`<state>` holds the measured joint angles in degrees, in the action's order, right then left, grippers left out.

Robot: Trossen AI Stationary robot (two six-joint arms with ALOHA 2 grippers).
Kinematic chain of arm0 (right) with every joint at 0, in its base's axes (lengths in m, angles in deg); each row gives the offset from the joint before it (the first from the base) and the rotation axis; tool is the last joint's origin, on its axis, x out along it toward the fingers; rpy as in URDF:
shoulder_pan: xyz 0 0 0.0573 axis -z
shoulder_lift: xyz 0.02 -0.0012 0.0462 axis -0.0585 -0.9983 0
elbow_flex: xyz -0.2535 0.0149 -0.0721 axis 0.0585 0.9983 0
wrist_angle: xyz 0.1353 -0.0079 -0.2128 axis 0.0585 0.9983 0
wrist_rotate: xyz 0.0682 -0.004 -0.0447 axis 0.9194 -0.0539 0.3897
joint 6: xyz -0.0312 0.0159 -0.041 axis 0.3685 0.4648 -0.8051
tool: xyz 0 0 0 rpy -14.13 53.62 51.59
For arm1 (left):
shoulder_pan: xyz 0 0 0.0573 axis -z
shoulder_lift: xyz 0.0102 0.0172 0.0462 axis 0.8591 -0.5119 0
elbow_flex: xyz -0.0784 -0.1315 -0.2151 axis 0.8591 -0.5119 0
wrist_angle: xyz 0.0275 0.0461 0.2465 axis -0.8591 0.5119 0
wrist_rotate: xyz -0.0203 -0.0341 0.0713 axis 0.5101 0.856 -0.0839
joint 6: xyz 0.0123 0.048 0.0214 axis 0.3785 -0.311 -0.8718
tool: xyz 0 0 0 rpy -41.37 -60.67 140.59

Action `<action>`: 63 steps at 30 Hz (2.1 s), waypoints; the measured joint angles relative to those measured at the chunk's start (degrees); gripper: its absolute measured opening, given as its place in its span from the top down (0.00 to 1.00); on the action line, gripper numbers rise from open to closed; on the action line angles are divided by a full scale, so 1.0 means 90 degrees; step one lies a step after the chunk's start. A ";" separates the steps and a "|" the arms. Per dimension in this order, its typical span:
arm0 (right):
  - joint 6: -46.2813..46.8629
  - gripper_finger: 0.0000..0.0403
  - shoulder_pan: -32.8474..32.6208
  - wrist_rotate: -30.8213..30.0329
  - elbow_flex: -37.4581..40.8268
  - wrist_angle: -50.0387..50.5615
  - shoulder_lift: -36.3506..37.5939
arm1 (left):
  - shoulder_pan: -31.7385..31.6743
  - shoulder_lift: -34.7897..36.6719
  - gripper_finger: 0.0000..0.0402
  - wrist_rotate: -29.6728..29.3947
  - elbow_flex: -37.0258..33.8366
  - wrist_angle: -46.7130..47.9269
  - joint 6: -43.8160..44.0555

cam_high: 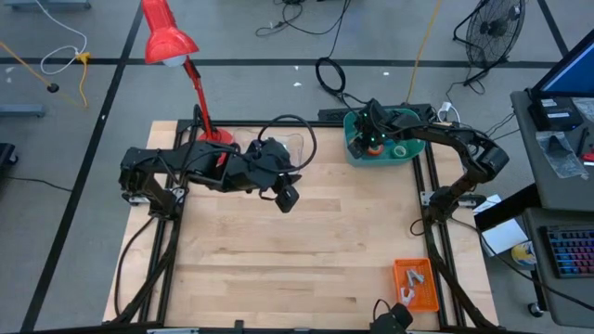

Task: Pick and place Stapler, Stapler remover, tape
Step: Return to Home Position

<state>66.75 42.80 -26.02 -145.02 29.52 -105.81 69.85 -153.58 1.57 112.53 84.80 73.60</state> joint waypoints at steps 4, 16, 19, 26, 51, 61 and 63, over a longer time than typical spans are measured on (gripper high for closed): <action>0.0007 0.57 0.0000 -0.0010 0.0000 -0.0049 0.0000 | 0.0000 0.0000 0.67 0.0002 0.0000 0.0002 -0.0005; 0.0269 0.58 0.0000 0.0306 -0.0194 -0.0229 0.0701 | -0.0096 0.0002 0.67 -0.0129 0.0000 -0.0033 -0.0275; 0.0672 0.59 0.0001 0.1101 -0.0341 -0.0490 0.1159 | -0.0166 0.0002 0.67 -0.0130 0.0000 -0.0034 -0.0373; 0.2183 0.65 -0.0131 0.2985 -0.0418 -0.1531 0.2325 | -0.0424 0.0002 0.67 -0.0126 0.0000 -0.0034 -0.0601; 0.3069 1.00 -0.6320 -0.0736 -0.0254 -0.0833 0.4779 | -0.0492 0.0002 0.67 0.1390 0.0000 0.0063 -0.2022; 0.2871 1.00 -0.6938 -0.1202 0.0945 -0.2209 0.5190 | -0.0223 0.0002 0.67 0.1390 0.0000 0.0090 -0.1748; 0.2947 1.00 -0.6931 -0.1165 0.1320 -0.2502 0.5479 | -0.0209 0.0002 0.67 0.1373 0.0000 0.0075 -0.1687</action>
<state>93.27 -19.58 -36.50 -133.13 7.01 -56.50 67.97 -153.56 13.93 112.53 85.48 58.42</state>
